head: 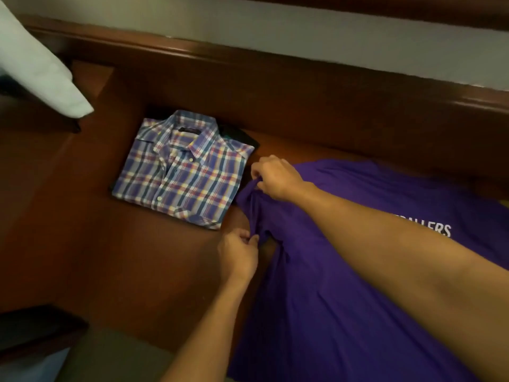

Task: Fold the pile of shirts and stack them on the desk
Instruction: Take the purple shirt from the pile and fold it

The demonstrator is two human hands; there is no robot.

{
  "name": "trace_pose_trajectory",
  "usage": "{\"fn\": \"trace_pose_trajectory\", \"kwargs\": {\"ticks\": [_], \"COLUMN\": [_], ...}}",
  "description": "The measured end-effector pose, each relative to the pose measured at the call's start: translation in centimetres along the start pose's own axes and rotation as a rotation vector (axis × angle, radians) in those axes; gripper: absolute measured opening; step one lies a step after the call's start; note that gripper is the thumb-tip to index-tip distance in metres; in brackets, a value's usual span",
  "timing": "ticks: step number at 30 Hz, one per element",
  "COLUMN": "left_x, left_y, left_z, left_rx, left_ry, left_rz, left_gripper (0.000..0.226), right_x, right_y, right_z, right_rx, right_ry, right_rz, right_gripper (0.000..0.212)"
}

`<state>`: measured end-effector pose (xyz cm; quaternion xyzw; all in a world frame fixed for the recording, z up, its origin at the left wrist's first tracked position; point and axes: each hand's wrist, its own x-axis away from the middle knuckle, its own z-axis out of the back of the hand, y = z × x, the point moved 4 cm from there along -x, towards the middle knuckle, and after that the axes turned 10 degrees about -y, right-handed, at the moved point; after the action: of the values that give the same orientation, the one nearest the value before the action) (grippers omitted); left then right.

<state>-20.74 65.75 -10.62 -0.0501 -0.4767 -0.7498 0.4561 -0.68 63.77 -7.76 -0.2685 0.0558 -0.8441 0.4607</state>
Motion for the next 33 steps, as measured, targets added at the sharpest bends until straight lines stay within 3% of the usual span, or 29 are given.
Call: {"fn": "trace_pose_trajectory", "kwargs": {"ticks": [2,5,10,15,18,20,21,22,24,28,31,33], "left_x": [0.1,-0.5,-1.5,-1.3,-0.9,-0.8,-0.8,-0.8,-0.8,0.1,0.6,0.9], "left_y": [0.6,0.8,0.4,-0.7,-0.5,-0.1,0.0,0.1,0.1,0.1,-0.3,-0.7], "left_z": [1.1,2.5,3.3,3.1,2.8,2.3,2.2,2.0,2.2,3.1,3.7,3.9], "left_rx": [0.043,0.207,0.422,0.496,0.540,0.606,0.623,0.629,0.613,0.503,0.400,0.364], "left_ry": [0.079,0.124,0.120,0.120,0.083,0.055,0.049,0.055,0.107,0.271,0.358,0.377], "left_rz": [-0.066,-0.113,-0.068,-0.018,-0.038,-0.013,0.007,0.022,0.026,-0.057,-0.089,-0.094], "left_gripper": [0.008,0.020,0.030,0.034,0.041,0.038,0.038,0.037,0.029,0.019,0.013,0.017], "right_x": [0.0,0.1,-1.4,-1.9,-1.9,-2.0,-2.1,-2.0,-2.0,-1.7,-1.6,-1.5], "right_y": [0.6,1.7,1.7,1.1,1.1,0.6,0.5,0.3,0.2,0.6,0.4,-0.2], "right_z": [0.7,1.3,1.0,1.2,2.2,2.2,2.0,1.8,2.0,3.2,3.5,3.3], "right_rx": [-0.156,-0.326,-0.433,-0.396,-0.484,-0.473,-0.410,-0.341,-0.285,-0.513,-0.535,-0.422], "right_ry": [0.069,0.136,-0.033,0.018,0.080,0.013,-0.033,-0.072,-0.061,0.072,0.144,0.134], "right_rz": [-0.018,-0.061,-0.127,-0.156,-0.162,-0.148,-0.159,-0.173,-0.172,-0.093,-0.098,-0.101], "right_gripper": [0.014,0.021,0.055,0.010,0.021,0.013,0.023,0.029,0.021,0.011,0.016,0.033]}}
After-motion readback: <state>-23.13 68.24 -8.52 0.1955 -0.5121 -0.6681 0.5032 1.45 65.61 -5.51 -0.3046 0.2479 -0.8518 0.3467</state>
